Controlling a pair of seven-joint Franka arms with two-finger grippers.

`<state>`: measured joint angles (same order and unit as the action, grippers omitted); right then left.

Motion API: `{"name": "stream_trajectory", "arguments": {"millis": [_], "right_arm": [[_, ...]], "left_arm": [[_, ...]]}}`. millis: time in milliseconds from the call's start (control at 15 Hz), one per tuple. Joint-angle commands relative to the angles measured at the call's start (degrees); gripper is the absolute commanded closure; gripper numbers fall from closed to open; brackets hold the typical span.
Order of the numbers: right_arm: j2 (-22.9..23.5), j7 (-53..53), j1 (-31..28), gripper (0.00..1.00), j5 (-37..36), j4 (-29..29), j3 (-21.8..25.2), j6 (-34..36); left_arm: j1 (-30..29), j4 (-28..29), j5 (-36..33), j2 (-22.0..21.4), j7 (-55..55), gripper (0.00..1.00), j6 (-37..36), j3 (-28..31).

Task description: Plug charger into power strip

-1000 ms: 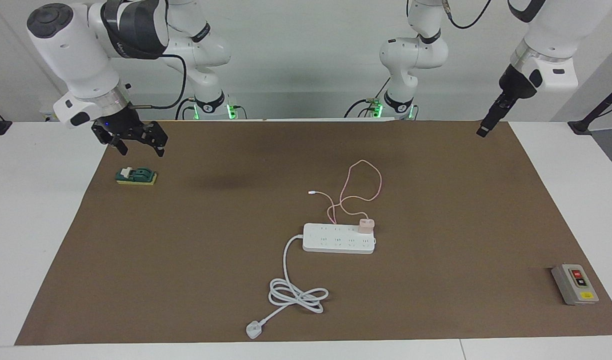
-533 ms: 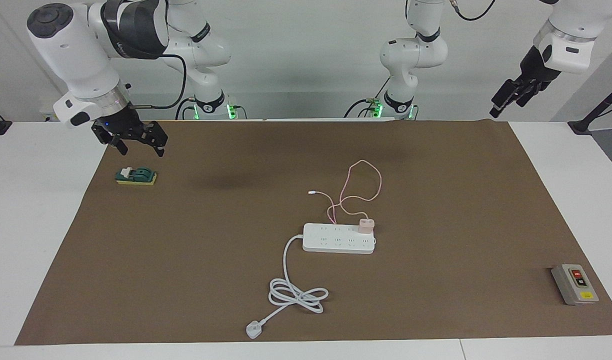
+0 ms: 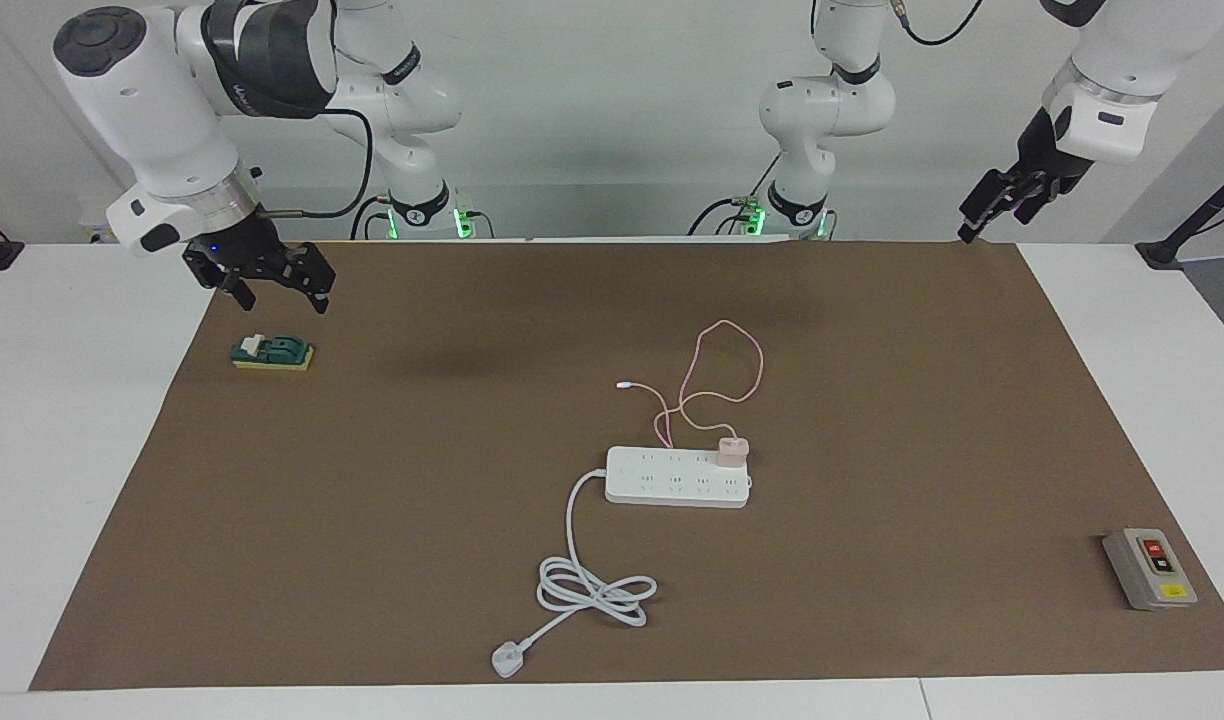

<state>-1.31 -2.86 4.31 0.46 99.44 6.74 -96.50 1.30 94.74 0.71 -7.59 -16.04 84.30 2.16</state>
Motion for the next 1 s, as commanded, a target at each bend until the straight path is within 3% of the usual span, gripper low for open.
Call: {"name": "stream_trajectory", "arguments": {"millis": [0,533,933], "right_arm": [[-0.7,0.0,-0.4,0.0,-0.7,0.5,-0.3,0.4],[-0.8,0.0,-0.4,0.0,-0.6,0.5,-0.3,0.4],[-0.8,0.0,-0.4,0.0,-0.6,0.5,-0.3,0.4]], "left_arm": [[0.4,-0.1,-0.3,0.4,1.1,0.0,-1.1,0.2],[2.2,3.1,0.1,-0.1,4.6,0.0,2.9,0.2],[2.7,3.0,0.2,-0.2,4.8,0.0,1.2,0.1]]}}
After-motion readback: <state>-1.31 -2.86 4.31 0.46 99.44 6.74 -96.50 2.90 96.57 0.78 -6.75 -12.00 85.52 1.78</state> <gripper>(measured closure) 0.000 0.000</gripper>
